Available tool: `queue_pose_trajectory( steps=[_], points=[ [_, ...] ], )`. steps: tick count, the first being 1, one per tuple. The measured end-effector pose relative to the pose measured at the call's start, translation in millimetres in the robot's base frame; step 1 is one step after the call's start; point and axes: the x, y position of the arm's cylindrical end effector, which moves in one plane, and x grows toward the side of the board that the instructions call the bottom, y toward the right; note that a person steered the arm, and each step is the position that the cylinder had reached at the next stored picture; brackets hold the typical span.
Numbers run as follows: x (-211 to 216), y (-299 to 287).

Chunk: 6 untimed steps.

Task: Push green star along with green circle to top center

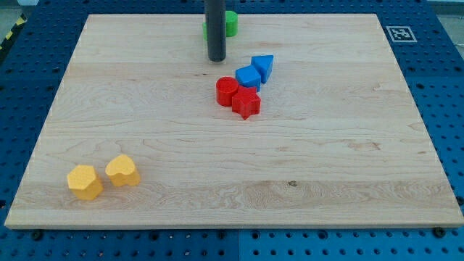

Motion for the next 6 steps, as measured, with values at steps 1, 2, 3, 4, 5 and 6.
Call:
queue_pose_trajectory(
  steps=[1,2,3,4,5,6],
  points=[
    [-6,0],
    [-27,-1],
    [-31,-5],
    [-32,-9],
    [-33,-9],
    [-40,-11]
  ],
)
